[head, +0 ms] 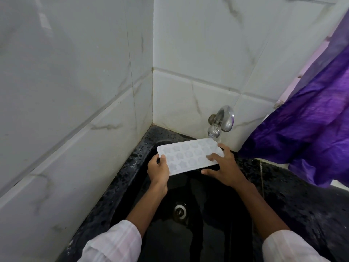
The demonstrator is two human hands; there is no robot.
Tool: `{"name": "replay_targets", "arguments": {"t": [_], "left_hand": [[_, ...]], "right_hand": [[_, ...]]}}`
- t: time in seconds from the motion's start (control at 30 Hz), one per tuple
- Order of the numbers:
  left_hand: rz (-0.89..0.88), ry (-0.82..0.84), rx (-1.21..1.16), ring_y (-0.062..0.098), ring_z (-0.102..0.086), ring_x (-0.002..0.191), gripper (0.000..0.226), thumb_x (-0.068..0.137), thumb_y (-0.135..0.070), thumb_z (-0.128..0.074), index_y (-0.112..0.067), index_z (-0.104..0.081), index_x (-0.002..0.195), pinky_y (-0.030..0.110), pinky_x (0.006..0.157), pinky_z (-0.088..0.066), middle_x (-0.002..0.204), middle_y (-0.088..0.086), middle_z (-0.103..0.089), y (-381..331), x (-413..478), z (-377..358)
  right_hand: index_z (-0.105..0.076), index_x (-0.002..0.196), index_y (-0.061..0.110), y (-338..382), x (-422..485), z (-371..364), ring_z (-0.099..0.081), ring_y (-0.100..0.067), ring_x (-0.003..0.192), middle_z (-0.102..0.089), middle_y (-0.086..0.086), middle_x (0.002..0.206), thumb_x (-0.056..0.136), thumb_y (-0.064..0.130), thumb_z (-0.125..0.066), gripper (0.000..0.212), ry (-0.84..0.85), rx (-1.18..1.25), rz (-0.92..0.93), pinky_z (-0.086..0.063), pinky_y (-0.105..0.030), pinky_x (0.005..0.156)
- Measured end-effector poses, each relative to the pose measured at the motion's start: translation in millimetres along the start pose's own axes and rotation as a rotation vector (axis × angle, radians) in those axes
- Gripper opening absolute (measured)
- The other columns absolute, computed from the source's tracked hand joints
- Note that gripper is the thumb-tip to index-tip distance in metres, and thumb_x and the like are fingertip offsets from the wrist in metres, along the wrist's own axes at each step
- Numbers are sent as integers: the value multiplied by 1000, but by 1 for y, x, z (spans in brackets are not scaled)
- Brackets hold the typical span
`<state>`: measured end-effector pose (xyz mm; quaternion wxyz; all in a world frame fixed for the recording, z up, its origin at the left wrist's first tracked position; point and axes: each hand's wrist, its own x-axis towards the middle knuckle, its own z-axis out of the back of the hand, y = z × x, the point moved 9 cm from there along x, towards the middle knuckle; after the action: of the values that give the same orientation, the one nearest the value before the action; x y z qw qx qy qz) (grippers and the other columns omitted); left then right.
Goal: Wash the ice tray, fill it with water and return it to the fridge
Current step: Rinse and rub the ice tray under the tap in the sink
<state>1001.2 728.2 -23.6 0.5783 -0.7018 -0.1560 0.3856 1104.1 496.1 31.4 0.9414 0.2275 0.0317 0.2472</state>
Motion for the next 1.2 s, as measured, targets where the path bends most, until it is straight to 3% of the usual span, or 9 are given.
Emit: {"name": "replay_targets", "arguments": {"t": [0.2,0.4,0.63,0.77,0.83,0.93,1.07,1.2], "left_hand": [[-8,-1,12,17,-68,91,26,105,-22,-47,-10,-66,117,24,64,-50,107,5,-71,1,1,2],[-9,-1,21,14,-66,88,24,105,-22,-47,-12,-65,116,21,61,-49,106,3,-69,3,-1,1],[-24,9,42,17,-67,91,21,105,-22,-47,-14,-65,113,25,65,-50,106,4,-68,3,-2,5],[-30,32,57,19,-66,91,17,106,-21,-46,-19,-63,107,33,74,-51,104,2,-68,8,-1,13],[-35,62,75,18,-67,90,18,106,-22,-45,-20,-62,110,34,75,-53,103,1,-68,14,-2,18],[-50,116,95,16,-68,90,17,106,-22,-45,-23,-61,110,32,73,-56,102,-1,-69,23,-5,25],[-93,212,188,19,-70,92,18,106,-22,-45,-23,-59,116,40,80,-60,106,3,-70,35,-9,34],[-211,276,343,16,-71,96,17,103,-17,-52,-21,-61,116,44,85,-60,107,0,-72,36,-8,45]], "right_hand": [[-60,126,20,3,-3,0,-25,-34,138,-16,-6,154,70,49,-81,66,10,-19,10,-30,-34,108],[-66,114,21,0,-4,2,-27,-34,136,-22,-7,153,67,50,-83,57,-7,8,-39,-34,-39,108],[-66,121,25,-1,-10,-4,-25,-25,138,-19,-3,153,65,48,-86,64,45,64,-39,-28,-32,110],[-63,109,24,-16,-15,2,-38,-7,125,-31,7,139,74,43,-81,44,-100,328,-196,-34,-22,103],[-60,121,19,-29,-18,5,-53,-13,116,-43,1,135,86,41,-70,42,-195,446,-330,-44,-29,99],[-53,137,13,-47,-28,-7,-56,-16,112,-55,-2,133,96,36,-57,47,-150,572,-521,-46,-33,98],[-70,113,22,-61,-47,-29,-66,-15,100,-71,0,113,97,27,-59,20,-26,499,-527,-53,-40,95],[-69,93,26,-60,-69,-29,-68,-7,86,-72,5,93,91,17,-68,9,-114,532,-458,-58,-32,82]]}}
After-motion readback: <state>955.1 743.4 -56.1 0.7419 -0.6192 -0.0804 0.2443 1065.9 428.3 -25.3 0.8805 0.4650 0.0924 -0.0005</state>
